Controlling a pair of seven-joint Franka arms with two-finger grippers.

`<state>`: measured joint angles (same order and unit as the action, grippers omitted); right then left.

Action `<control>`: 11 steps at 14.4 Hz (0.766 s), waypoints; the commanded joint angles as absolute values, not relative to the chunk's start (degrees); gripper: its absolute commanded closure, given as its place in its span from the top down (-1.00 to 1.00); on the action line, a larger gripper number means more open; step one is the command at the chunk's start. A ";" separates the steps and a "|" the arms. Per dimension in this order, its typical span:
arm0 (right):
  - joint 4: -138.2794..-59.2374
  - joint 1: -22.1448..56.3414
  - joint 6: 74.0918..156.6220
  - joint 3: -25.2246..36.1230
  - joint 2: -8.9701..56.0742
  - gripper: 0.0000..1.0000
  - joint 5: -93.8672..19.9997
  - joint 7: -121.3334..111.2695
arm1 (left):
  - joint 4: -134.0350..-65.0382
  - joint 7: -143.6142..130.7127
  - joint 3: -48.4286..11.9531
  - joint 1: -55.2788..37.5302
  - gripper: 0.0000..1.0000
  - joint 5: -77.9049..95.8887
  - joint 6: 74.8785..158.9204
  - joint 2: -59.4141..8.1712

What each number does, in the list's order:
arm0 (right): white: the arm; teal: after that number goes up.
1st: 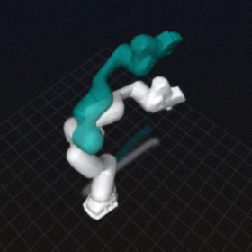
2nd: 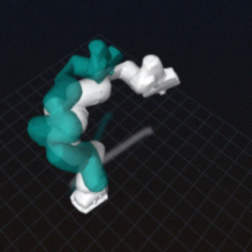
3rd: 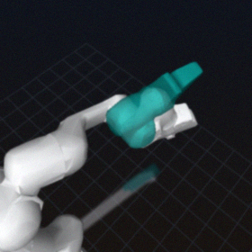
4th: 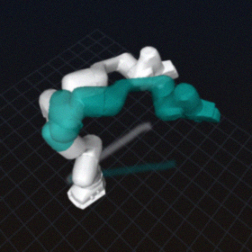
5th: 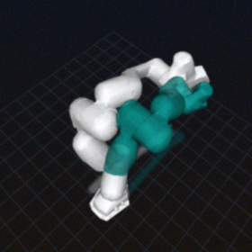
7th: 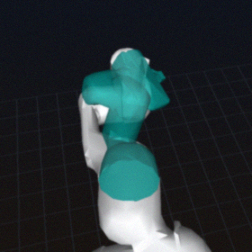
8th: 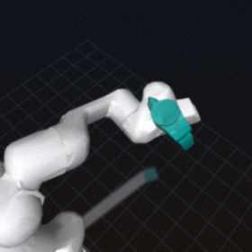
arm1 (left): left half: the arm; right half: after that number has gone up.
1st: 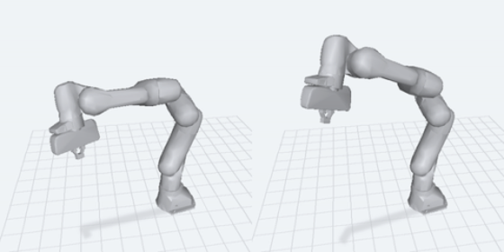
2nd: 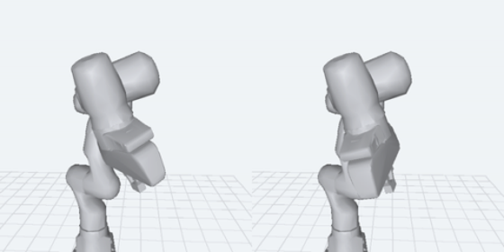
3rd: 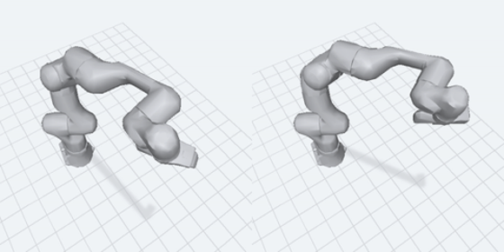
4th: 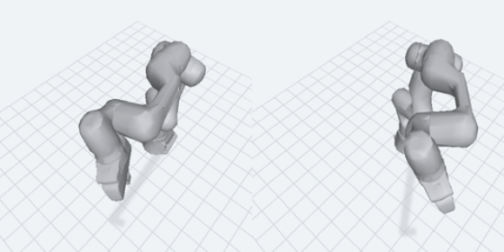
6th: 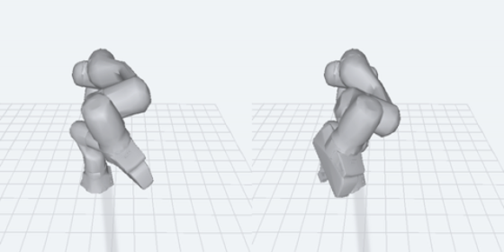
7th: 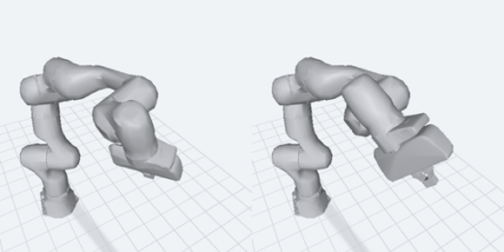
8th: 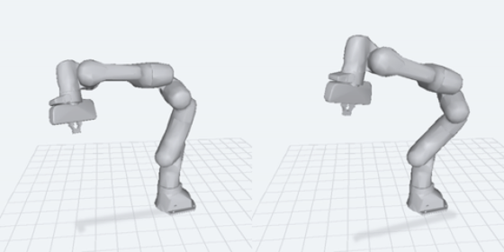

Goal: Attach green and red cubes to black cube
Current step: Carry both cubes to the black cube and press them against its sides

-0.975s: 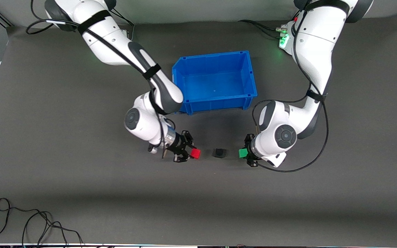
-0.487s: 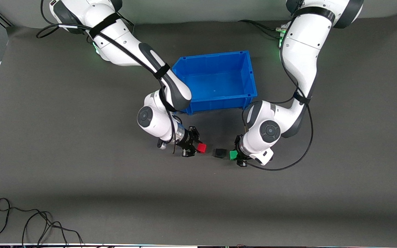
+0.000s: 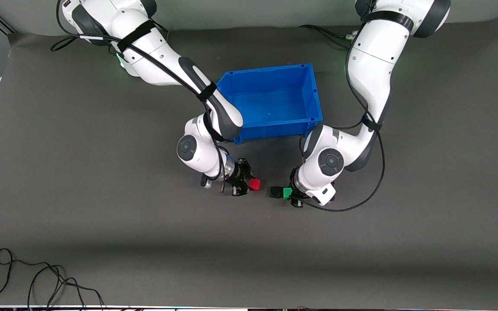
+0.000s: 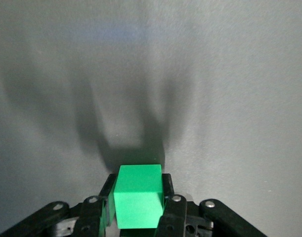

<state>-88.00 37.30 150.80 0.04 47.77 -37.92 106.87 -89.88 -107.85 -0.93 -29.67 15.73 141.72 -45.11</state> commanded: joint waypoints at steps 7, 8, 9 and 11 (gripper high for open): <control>-77.96 39.28 151.35 0.53 54.49 -0.71 -39.11 109.07 | -89.38 -107.31 -1.05 -30.50 -0.95 16.08 142.91 -45.53; -77.78 39.37 151.35 0.53 54.49 -0.71 -39.02 108.99 | -89.30 -107.31 -1.05 -30.50 -0.95 16.00 142.82 -45.44; -77.35 39.37 151.35 0.53 54.67 -0.71 -38.76 108.90 | -89.30 -107.31 -1.05 -30.59 -0.95 16.08 142.82 -45.44; -76.56 39.55 151.35 0.53 55.37 -0.61 -38.50 108.46 | -88.95 -107.31 -1.14 -30.59 -0.79 16.00 142.82 -45.53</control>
<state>-79.67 38.64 150.80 -0.02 53.39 -37.94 107.80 -89.80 -107.74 -1.30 -29.94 15.69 142.46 -45.22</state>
